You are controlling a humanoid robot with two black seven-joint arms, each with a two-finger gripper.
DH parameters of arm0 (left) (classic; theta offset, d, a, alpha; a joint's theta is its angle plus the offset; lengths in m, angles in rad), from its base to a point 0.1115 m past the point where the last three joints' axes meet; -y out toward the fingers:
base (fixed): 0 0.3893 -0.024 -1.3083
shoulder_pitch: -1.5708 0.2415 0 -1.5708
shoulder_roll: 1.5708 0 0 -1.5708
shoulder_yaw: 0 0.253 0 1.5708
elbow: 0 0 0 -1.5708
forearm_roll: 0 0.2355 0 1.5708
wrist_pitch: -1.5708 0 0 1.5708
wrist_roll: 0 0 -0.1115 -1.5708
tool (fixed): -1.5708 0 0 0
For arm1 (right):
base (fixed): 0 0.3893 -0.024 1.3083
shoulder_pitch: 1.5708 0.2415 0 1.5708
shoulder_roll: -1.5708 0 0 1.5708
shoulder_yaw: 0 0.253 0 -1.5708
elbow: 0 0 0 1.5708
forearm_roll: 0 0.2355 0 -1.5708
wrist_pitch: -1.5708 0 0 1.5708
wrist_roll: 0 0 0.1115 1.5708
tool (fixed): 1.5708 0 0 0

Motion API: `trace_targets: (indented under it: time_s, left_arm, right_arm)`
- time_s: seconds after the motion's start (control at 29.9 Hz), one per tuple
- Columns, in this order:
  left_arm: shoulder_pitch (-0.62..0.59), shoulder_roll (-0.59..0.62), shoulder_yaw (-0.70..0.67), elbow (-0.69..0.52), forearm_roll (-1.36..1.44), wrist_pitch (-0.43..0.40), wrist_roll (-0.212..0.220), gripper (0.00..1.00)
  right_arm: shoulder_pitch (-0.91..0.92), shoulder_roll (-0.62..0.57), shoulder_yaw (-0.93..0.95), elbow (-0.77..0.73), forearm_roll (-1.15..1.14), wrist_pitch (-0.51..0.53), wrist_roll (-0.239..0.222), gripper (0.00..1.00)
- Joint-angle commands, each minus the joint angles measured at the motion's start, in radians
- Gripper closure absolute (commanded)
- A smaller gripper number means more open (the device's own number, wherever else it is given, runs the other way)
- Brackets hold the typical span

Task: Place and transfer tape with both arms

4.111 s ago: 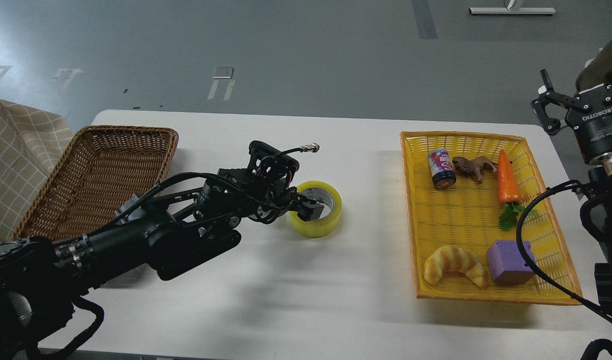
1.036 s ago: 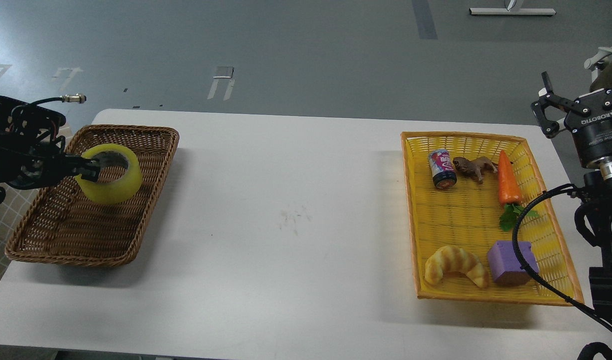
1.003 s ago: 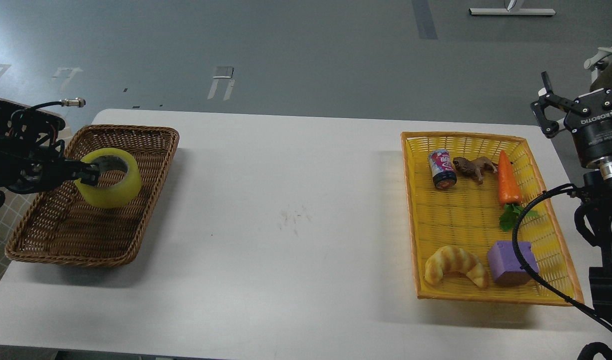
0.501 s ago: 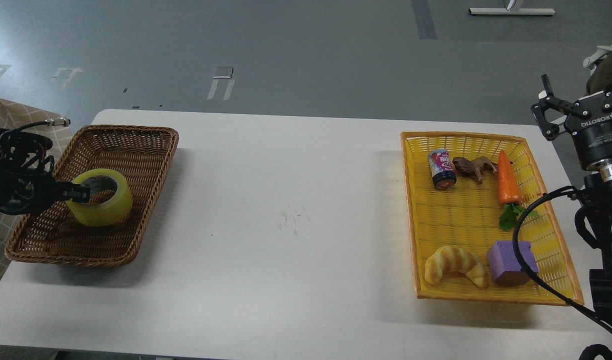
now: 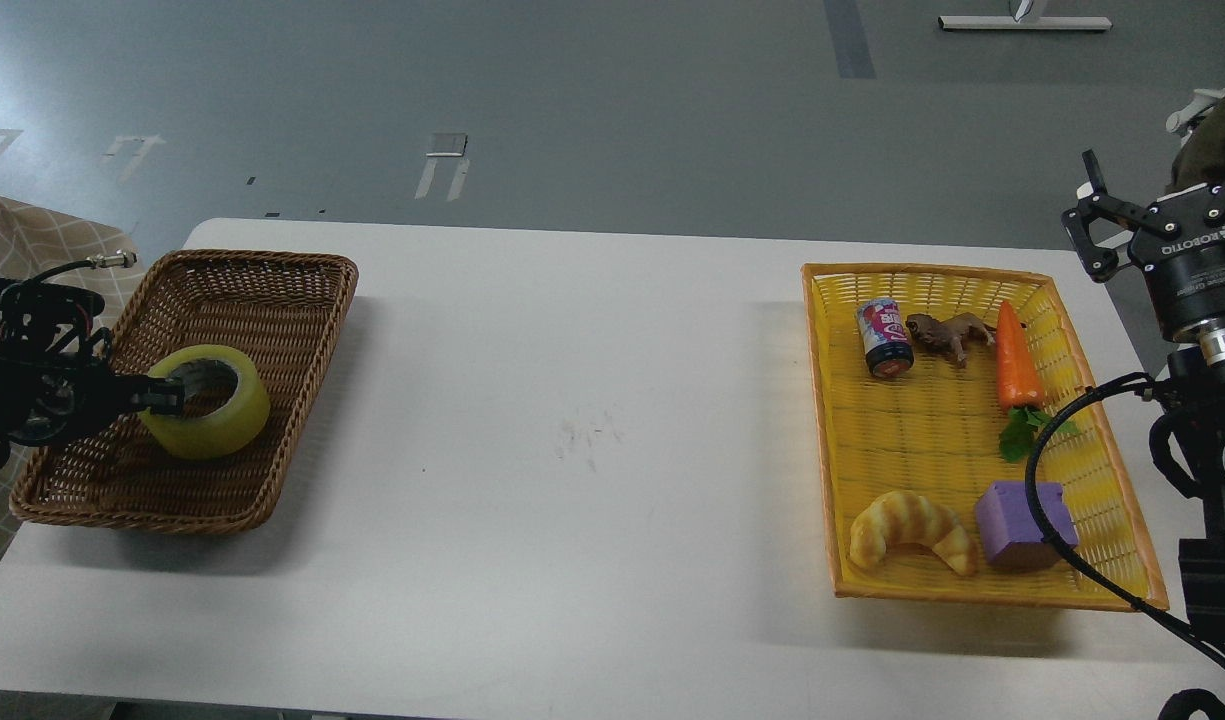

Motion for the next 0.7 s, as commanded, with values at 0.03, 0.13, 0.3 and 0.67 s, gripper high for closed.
trace_targets:
  time_s: [0.03,0.13,0.3,0.67]
  left_arm:
    - [0.0,0.0,0.0,0.0,-0.011,0.0,0.0,1.0]
    - [-0.001,0.0,-0.004,0.0,-0.013,0.003,0.002,0.44]
    - [-0.003,0.015,-0.004,-0.002,-0.099,0.031,0.0,0.15]
    - [-0.087,0.092,-0.073,-0.075,-0.275,0.028,-0.021,0.1]
  right_arm:
    - [0.001,0.0,0.001,0.0,0.0,0.0,0.0,0.0]
    - [0.001,-0.002,0.001,0.0,0.0,0.0,0.0,0.0]
    - [0.001,0.0,0.001,0.0,0.0,0.0,0.0,0.0]
    - [0.001,-0.002,0.0,0.0,-0.002,0.0,0.0,0.0]
